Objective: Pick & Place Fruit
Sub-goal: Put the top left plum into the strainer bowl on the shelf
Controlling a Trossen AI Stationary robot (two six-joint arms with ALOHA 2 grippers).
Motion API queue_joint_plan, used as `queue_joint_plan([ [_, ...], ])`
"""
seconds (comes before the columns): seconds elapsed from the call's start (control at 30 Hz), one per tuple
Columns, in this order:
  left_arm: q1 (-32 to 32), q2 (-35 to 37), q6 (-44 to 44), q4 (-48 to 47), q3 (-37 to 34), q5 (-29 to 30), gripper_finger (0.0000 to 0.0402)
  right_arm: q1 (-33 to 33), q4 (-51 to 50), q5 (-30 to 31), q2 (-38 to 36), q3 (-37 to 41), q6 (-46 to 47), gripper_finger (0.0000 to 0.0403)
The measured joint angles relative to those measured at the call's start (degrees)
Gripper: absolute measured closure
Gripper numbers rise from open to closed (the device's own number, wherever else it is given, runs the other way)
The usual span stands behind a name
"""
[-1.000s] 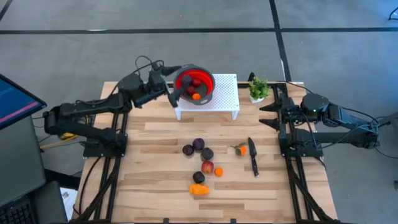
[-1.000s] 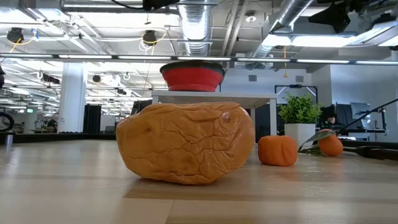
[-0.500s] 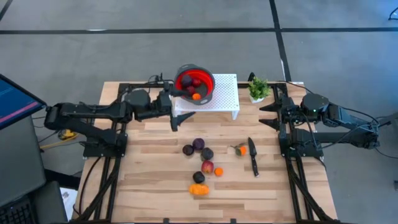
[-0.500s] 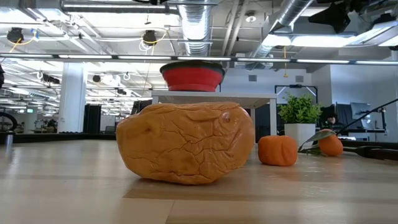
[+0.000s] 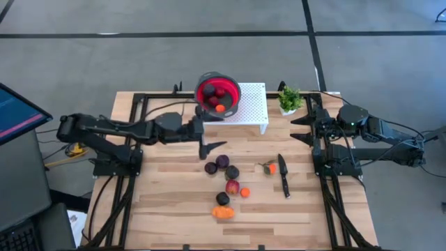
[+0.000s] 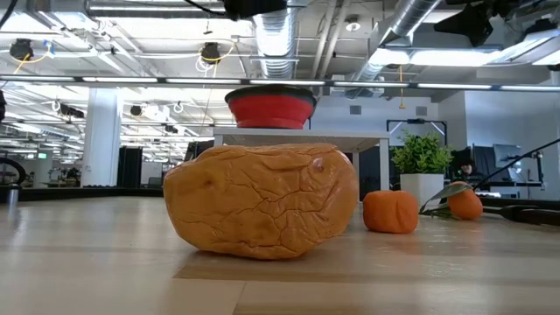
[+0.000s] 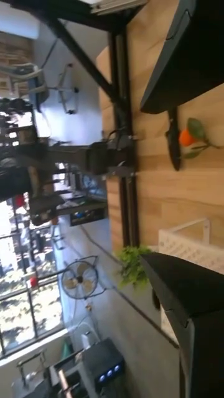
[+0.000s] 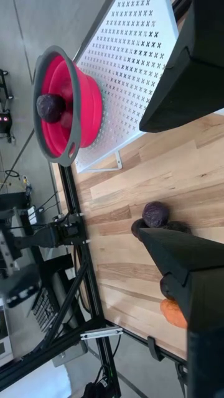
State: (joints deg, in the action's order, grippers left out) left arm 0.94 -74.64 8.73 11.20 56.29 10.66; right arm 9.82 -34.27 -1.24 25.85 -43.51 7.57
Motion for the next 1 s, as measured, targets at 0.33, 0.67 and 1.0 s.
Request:
queue_joint_plan([
  [0.33, 0.99, -6.08, 0.0, -0.17, 0.0, 0.0, 0.0023, 0.0, -0.01, -0.01, 0.01, 0.0, 0.0, 0.0143],
  [0.67, 1.31, -6.96, -0.01, -0.17, 0.0, 1.03, 0.0023, 0.0, 0.01, -0.02, 0.0, 0.0, 0.0, 0.0143],
  [1.0, 1.86, -6.96, -0.07, -7.74, 0.0, 3.39, 0.0023, 0.0, 0.0, -0.01, 0.01, 0.0, 0.0, 0.0143],
])
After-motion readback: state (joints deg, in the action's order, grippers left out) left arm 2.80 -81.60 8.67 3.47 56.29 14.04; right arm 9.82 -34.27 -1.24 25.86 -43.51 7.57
